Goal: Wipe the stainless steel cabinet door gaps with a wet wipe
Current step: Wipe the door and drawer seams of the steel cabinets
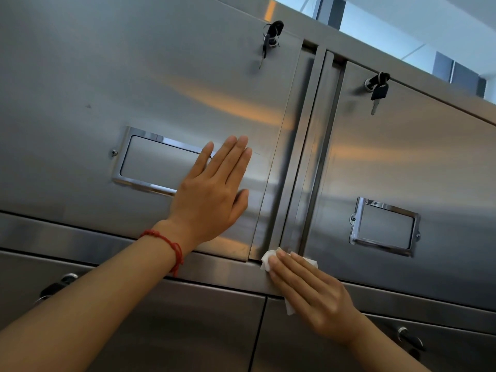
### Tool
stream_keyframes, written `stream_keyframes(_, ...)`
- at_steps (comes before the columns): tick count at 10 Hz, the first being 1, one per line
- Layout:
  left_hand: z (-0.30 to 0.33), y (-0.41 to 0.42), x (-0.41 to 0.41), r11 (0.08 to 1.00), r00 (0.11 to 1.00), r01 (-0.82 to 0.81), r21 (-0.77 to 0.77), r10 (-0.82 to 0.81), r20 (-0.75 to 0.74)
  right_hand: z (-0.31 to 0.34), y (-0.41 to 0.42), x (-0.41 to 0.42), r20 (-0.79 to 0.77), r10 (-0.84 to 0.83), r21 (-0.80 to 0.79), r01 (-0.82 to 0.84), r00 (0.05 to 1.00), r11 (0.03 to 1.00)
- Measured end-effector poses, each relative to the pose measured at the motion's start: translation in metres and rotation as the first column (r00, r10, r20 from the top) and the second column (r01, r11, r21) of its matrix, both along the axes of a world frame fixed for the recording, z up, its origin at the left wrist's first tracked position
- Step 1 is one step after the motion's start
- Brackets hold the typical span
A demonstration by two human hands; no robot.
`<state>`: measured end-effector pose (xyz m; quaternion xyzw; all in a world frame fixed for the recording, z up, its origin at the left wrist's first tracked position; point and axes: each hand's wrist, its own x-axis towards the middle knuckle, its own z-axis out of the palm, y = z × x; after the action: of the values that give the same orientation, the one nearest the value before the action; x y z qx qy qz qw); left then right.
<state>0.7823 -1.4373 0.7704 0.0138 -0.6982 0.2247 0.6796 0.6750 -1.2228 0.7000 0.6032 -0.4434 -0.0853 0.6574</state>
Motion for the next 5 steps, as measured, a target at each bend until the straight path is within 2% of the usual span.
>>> stream_keyframes(2,0.000,0.000,0.000,1.000,1.000,-0.015,0.006,0.015,0.012,0.008,0.004,0.001,-0.014,-0.034,0.076,0.035,0.999,0.996)
stream_keyframes(5,0.000,0.000,-0.001,1.000,1.000,-0.011,0.005,0.011,0.007,0.020,0.002,0.005,0.007,-0.019,0.069,0.018,1.000,0.997)
